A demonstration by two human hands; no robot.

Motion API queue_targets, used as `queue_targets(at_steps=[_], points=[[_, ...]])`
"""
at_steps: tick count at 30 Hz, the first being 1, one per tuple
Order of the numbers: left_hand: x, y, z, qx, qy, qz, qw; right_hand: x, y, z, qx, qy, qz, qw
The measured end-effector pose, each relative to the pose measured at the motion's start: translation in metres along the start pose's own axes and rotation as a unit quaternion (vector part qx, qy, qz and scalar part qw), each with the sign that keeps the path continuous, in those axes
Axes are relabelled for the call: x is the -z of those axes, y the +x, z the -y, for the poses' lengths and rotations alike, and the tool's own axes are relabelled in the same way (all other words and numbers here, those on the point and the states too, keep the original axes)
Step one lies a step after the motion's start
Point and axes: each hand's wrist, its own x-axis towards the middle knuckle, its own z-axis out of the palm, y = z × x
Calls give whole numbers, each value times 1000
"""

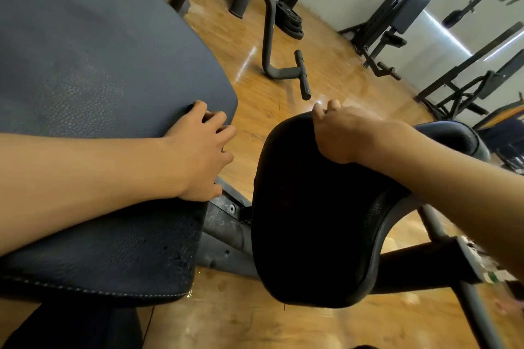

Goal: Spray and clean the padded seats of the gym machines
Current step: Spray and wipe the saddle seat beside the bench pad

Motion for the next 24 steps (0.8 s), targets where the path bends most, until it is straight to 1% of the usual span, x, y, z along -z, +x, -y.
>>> queue_targets(at_steps=[2,4,7,8,10,15,18,21,23,24], points=[[0,1,1,0,-2,6,1000,-2,39,7,-31,20,21,999],[-1,1,2,0,-5,2,1000,0,65,13,-46,35,24,998],[-1,0,2,2,-6,2,1000,4,68,14,-44,28,30,998],[0,0,2,-1,-5,5,1000,3,57,13,-37,19,20,999],[1,1,2,-3,-6,9,1000,0,17,10,-27,2,-26,999],[2,0,-2,5,-2,14,1000,-16,-114,-8,24,-48,-119,991],[2,0,-3,6,2,17,1000,-28,-135,-9,5,-43,-159,986],[3,-2,-2,6,4,20,1000,-15,-105,3,-18,-8,-111,994],[5,-2,0,5,3,20,1000,-10,-59,9,-35,37,-92,994],[6,-2,0,5,6,19,1000,-6,-32,9,-42,56,-68,995]])
